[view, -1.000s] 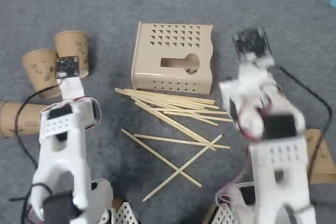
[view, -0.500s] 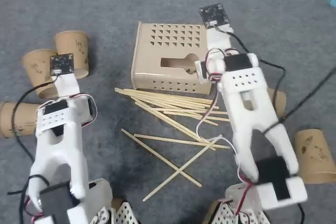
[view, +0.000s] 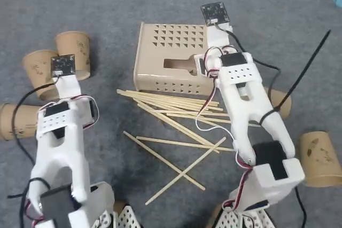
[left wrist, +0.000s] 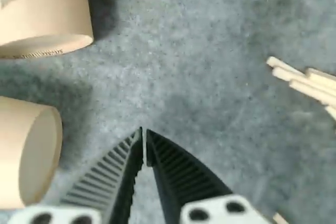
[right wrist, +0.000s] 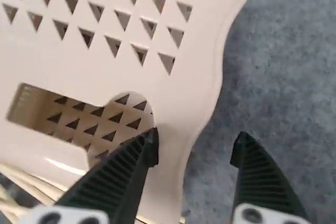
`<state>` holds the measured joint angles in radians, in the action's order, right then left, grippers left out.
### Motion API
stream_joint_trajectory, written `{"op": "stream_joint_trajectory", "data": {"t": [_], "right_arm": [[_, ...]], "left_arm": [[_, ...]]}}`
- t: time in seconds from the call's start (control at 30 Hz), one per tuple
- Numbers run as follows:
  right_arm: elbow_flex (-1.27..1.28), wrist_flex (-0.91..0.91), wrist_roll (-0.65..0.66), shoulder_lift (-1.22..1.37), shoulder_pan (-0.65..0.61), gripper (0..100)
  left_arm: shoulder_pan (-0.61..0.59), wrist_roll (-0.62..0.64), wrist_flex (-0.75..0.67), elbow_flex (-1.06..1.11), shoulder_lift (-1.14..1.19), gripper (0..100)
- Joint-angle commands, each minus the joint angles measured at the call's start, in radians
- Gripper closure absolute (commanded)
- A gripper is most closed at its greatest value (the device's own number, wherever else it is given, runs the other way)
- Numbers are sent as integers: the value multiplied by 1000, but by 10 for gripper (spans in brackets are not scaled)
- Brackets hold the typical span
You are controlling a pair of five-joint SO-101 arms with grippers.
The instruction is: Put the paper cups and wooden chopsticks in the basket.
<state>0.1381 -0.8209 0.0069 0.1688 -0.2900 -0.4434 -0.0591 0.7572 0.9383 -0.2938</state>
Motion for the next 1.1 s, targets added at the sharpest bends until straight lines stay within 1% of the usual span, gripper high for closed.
{"op": "stream_joint_trajectory", "data": {"t": [0.0, 0.07, 0.17, 0.23, 0.27, 0.37, 0.47, 0.57, 0.67, 0.77, 0.83, 1.07], "right_arm": [[-21, 31, -58, 67, -25, 759], [-21, 33, -80, 82, -27, 801], [-21, 33, -118, 96, -27, 906], [-21, 33, -112, 96, -27, 959], [-21, 28, -103, 96, -28, 969], [-18, 2, -80, 96, -30, 935], [-17, -25, -84, 96, -31, 847], [-15, -45, -78, 97, -53, 787], [-21, -74, -77, 84, -91, 782], [-32, -99, -37, 62, -137, 782], [-31, -102, -32, 59, -162, 782], [-31, -94, -29, 111, -179, 783]], "left_arm": [[-3, -6, -26, -39, 0, 987], [-3, -6, -26, -39, 0, 987], [-3, -8, -26, -39, 0, 987], [-3, -8, -26, -39, 0, 987], [-3, -8, -26, -39, 0, 987], [-3, -8, -26, -39, 0, 987], [-3, -8, -26, -39, 0, 987], [-3, -8, -26, -39, 0, 987], [-3, -8, -26, -39, 2, 987], [-3, -8, -26, -39, 2, 987], [-3, -8, -26, -39, 2, 987], [5, -9, -26, -39, 2, 987]]}}
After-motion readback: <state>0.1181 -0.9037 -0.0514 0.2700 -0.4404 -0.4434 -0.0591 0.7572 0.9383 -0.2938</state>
